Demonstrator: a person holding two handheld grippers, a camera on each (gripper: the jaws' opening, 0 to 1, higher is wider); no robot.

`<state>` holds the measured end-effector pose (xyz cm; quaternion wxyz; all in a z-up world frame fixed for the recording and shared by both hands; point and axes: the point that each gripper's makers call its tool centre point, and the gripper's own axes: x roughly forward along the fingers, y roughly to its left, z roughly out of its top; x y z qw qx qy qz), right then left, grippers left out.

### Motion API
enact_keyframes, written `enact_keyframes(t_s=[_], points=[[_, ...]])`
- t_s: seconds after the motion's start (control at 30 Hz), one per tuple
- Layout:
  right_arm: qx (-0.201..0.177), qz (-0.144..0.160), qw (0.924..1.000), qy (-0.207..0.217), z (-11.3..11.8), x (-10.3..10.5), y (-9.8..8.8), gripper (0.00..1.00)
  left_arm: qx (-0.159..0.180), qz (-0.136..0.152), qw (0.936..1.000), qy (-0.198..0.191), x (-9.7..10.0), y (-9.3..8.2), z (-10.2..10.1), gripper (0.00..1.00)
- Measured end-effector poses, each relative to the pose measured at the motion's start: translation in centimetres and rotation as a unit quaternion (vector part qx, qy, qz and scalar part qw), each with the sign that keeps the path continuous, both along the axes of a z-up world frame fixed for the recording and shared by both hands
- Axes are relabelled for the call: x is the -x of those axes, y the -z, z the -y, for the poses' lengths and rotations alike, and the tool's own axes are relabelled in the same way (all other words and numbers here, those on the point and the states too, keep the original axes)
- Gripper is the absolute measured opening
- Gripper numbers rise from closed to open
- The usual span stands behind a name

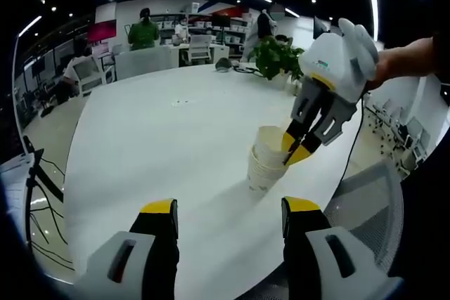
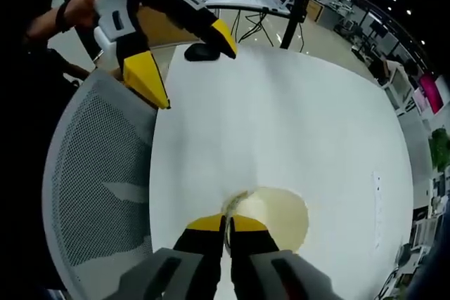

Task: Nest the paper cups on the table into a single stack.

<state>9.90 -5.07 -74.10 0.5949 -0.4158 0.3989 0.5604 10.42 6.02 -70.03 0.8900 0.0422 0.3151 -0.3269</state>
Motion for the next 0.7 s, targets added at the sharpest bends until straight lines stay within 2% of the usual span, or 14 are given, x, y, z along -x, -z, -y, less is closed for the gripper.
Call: enact_keyframes(t_s=[0.47, 0.63, 0.7], points=[[-0.008, -0.002, 1.0, 0.004, 0.0, -0.14, -0.08, 0.03, -0.002, -0.002, 1.0, -0.002, -0.31, 0.11, -0.13, 0.58], [-0.029, 0.004, 0.9993, 0.025, 0.39, -0.6, -0.29, 0.07, -0.003, -0.004, 1.0, 0.001, -0.4, 0.44, 0.05, 0.59], [-0.048, 0.005, 0.9977, 0.047, 0.43, -0.81, -0.49, 0.09, -0.004, -0.005, 1.0, 0.002, -0.36, 0.49, 0.19, 0.59]])
